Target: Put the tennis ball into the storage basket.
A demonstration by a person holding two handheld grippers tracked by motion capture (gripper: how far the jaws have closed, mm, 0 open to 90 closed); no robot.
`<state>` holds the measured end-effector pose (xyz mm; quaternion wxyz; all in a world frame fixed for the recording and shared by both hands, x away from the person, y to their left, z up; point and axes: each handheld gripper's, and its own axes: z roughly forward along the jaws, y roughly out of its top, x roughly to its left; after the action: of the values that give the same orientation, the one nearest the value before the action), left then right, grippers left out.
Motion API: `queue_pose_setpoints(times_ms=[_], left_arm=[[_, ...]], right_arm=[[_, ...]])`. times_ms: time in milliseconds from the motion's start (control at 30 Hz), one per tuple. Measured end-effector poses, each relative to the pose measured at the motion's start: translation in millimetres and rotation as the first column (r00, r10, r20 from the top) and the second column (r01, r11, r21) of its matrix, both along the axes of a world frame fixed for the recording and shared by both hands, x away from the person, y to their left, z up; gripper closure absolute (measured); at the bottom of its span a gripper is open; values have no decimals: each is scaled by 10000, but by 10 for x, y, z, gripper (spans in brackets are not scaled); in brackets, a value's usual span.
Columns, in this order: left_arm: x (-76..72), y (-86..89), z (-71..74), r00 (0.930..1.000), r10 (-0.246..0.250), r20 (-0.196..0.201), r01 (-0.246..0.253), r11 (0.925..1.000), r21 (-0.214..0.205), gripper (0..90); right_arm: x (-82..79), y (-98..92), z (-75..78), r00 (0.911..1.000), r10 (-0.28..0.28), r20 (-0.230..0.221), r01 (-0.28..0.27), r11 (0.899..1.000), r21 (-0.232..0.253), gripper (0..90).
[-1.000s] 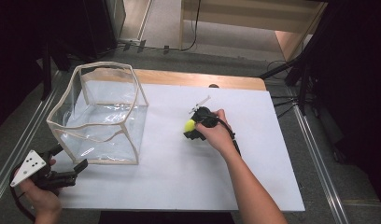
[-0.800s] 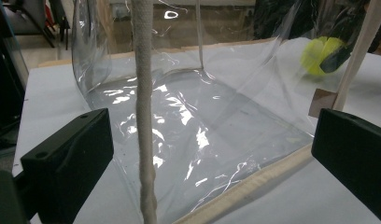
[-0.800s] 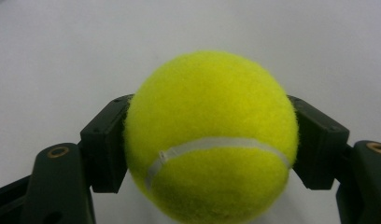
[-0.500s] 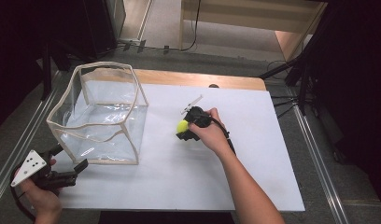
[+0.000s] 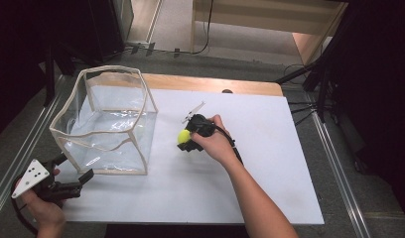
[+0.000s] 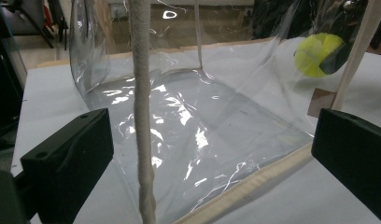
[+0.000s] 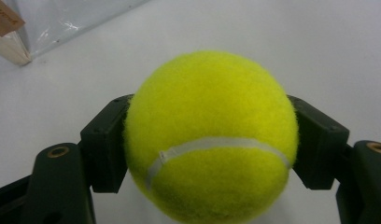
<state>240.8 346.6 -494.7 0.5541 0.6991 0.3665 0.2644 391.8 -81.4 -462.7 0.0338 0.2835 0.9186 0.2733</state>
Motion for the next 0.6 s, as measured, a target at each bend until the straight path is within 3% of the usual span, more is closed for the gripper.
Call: queue_pose_setpoints(times_ms=[600], left_arm=[[0,4,3,10000,1,11,-1,10000,27,0]], right_arm=[[-100,335,75,9959,903,-89,-902,9958,179,241]])
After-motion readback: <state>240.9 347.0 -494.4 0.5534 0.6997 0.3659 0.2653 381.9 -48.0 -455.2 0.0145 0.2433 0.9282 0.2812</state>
